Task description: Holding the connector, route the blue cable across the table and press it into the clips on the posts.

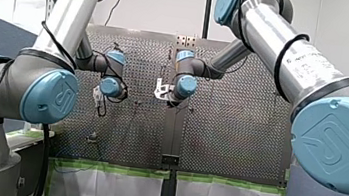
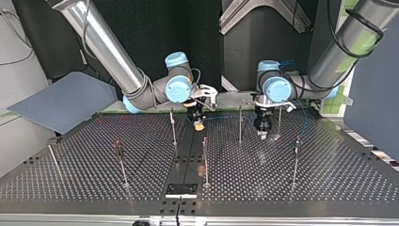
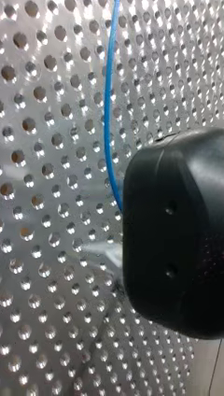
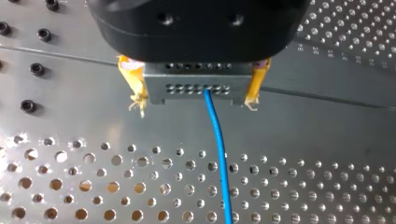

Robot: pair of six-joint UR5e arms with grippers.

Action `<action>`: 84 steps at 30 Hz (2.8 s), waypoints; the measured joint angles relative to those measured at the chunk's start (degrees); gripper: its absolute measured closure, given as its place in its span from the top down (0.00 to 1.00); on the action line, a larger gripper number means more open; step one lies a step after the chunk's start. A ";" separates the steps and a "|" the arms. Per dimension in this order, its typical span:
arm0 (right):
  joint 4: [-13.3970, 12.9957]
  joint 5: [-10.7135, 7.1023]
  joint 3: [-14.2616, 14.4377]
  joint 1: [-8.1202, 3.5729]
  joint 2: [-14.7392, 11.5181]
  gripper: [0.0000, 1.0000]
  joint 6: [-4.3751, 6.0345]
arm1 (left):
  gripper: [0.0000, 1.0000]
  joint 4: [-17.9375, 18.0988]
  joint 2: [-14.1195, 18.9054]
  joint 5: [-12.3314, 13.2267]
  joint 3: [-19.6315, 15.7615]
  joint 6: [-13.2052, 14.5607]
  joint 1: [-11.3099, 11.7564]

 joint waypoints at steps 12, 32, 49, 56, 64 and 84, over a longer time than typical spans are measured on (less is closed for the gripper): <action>0.34 -0.09 -0.01 -0.49 -0.03 0.00 0.08 | 1.00 -6.21 0.64 -2.54 -0.78 3.24 -0.83; 0.78 -0.41 0.51 -0.59 -0.06 0.00 0.67 | 1.00 -14.70 10.29 -5.98 -10.50 4.23 -5.22; 0.88 -0.68 0.52 -2.23 -0.61 0.00 0.80 | 1.00 -10.10 16.64 -8.10 -11.56 -0.09 -14.36; 0.83 -1.92 0.51 -3.26 -1.77 0.00 0.92 | 1.00 -7.41 13.50 -9.46 -9.75 -0.39 -17.64; 0.81 -2.68 0.54 -3.54 -1.87 0.00 0.93 | 1.00 -6.73 9.43 -10.07 -6.68 -1.48 -18.58; 0.82 -3.93 0.53 -3.49 -1.89 0.00 0.93 | 1.00 -4.80 0.50 -12.19 -0.51 -4.61 -17.35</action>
